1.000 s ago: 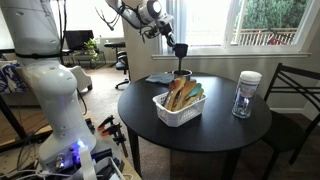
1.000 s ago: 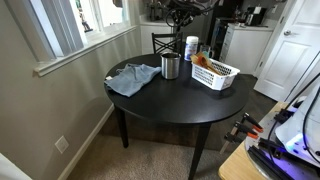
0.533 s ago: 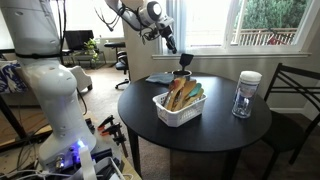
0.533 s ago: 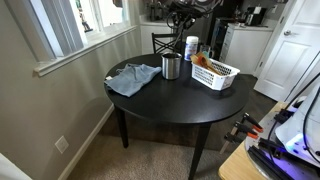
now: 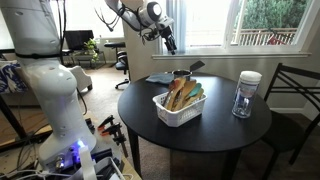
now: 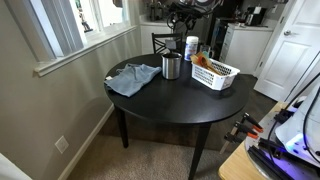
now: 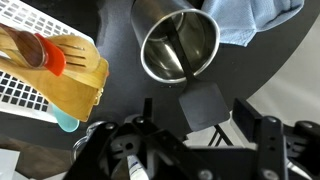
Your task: Remove the black spatula from the white rack and put it inside the silver tin
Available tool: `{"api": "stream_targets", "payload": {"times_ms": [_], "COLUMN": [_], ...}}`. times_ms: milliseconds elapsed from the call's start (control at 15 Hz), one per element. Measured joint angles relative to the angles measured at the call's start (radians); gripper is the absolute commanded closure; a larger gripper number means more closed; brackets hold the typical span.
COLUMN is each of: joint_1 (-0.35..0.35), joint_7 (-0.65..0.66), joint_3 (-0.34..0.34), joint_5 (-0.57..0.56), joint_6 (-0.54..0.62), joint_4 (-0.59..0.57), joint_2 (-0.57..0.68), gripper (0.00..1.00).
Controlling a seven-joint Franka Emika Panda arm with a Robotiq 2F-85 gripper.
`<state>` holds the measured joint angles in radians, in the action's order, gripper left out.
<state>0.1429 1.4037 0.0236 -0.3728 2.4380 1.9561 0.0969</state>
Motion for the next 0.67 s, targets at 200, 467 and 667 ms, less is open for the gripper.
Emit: {"api": "stream_targets", "payload": {"times_ms": [200,467,667], "joint_1": [0.0,0.0,0.0], "joint_7": [0.0,0.0,0.0], "joint_3": [0.0,0.0,0.0], "joint_5": [0.0,0.0,0.0], "joint_6": [0.0,0.0,0.0], "joint_4": [0.0,0.0,0.0], "joint_2": [0.0,0.0,0.0], "gripper": [0.0,0.0,0.0]}}
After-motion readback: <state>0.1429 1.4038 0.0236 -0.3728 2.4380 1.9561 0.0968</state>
